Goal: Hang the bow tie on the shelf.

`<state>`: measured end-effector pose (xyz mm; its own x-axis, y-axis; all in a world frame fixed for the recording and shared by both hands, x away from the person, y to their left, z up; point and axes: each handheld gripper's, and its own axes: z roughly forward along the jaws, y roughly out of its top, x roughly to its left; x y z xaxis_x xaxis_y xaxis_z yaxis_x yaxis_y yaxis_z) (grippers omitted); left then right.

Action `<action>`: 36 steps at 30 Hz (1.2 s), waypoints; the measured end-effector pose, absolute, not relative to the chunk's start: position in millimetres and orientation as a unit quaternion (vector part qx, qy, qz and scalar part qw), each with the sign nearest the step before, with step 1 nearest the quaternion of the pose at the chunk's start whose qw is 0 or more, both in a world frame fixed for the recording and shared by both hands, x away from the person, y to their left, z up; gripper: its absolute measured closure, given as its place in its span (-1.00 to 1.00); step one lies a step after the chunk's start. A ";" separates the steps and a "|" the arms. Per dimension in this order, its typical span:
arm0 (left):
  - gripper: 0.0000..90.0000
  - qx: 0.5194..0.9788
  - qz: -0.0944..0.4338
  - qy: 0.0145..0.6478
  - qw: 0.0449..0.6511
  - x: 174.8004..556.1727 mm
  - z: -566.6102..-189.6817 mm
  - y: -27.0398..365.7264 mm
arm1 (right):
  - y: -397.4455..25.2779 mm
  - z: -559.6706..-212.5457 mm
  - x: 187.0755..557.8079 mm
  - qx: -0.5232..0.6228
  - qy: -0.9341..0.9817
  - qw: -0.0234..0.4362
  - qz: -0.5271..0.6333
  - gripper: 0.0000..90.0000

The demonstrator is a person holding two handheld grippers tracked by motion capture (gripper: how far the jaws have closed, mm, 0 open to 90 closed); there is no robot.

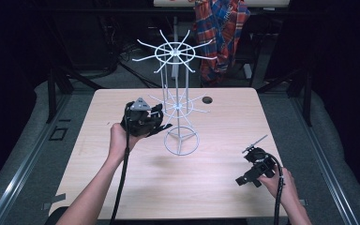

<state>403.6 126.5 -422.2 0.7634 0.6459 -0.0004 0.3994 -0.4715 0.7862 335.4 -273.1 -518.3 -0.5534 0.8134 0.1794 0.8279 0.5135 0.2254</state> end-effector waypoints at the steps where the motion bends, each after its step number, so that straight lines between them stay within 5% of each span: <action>1: 0.93 0.845 0.152 0.310 0.409 404.1 -422.6 126.4 | -273.2 -518.3 335.5 -0.472 -0.870 0.025 -0.144 -0.80; 36: 0.92 0.842 0.167 0.325 0.397 407.1 -432.0 133.1 | -269.6 -517.4 338.9 -0.469 -0.871 0.025 -0.143 -0.80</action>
